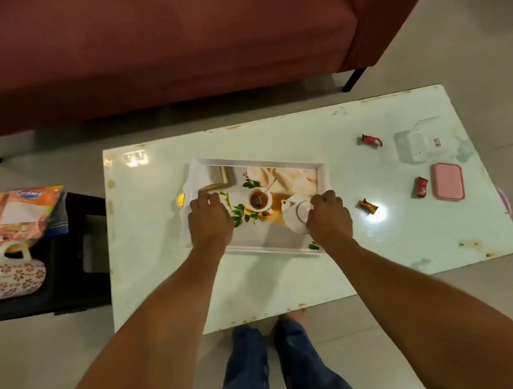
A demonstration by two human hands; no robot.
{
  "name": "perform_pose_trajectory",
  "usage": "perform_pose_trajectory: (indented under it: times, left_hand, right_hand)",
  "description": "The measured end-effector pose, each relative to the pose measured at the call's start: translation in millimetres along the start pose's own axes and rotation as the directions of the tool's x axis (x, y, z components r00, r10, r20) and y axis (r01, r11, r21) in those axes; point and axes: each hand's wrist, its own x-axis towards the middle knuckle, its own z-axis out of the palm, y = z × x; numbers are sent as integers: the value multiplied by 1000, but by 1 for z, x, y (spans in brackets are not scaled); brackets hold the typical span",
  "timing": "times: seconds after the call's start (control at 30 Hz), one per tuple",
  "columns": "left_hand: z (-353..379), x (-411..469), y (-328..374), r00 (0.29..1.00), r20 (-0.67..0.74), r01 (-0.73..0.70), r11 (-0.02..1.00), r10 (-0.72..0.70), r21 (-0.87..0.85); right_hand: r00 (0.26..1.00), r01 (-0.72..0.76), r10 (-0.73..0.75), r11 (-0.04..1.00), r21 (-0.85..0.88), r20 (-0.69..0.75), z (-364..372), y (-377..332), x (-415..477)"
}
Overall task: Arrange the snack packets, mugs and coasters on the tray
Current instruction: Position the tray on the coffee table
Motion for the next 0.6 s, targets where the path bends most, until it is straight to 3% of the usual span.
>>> perform_pose_trajectory:
  times: [0.13, 0.37, 0.6]
  left_hand:
    - [4, 25, -14, 971, -79, 214, 967, -226, -141]
    - [16, 52, -34, 886, -6, 443, 851, -463, -283]
    - [20, 60, -46, 806, 86, 574, 738, -586, -354]
  right_hand:
    - [977, -202, 208, 972, 124, -42, 5, 18, 14]
    - [926, -376, 350, 850, 368, 139, 24, 34, 38]
    - [940, -341, 320, 845, 412, 120, 22, 48, 60]
